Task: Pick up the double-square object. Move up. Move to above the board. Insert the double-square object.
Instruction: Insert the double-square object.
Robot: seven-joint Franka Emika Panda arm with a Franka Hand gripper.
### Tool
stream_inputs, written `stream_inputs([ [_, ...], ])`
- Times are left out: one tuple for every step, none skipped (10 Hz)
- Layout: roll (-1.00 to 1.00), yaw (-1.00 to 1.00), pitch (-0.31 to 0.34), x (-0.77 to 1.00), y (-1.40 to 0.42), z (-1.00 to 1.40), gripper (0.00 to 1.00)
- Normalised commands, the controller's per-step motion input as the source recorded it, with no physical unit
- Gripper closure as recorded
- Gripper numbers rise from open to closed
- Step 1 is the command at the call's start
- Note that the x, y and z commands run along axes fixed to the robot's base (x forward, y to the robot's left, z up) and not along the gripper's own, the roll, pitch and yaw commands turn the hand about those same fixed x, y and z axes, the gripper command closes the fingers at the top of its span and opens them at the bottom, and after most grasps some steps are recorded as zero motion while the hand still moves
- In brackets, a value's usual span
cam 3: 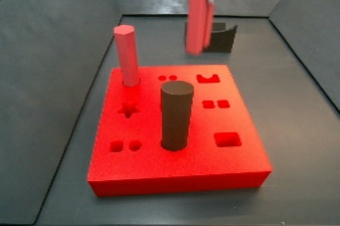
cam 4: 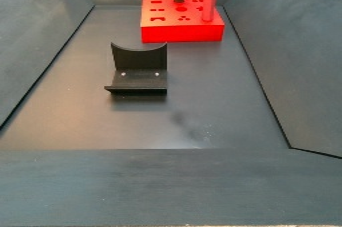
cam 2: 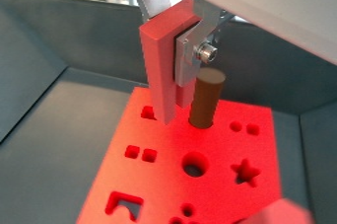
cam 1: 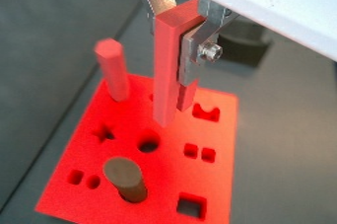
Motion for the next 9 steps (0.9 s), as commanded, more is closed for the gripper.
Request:
stream_inputs([
  [0.00, -0.87, -0.086, 0.18, -0.13, -0.45, 1.00],
  [-0.03, -0.80, -0.041, 0.29, 0.00, -0.25, 1.00],
  [0.00, -0.02, 0.000, 0.06, 0.00, 0.00, 1.00],
  [-0.01, 0.00, -0.023, 0.00, 0.00, -0.10, 1.00],
  [0.00, -0.59, -0.026, 0.27, 0.00, -0.20, 1.00],
  [0.00, -0.87, -0.043, 0.22, 0.00, -0.30, 1.00],
  [0.00, -0.93, -0.064, 0.16, 0.00, -0.31, 1.00],
  [0.00, -1.00, -0.070, 0.04, 0.00, -0.35, 1.00],
  [0.00, -1.00, -0.060, 0.02, 0.00, -0.37, 1.00],
])
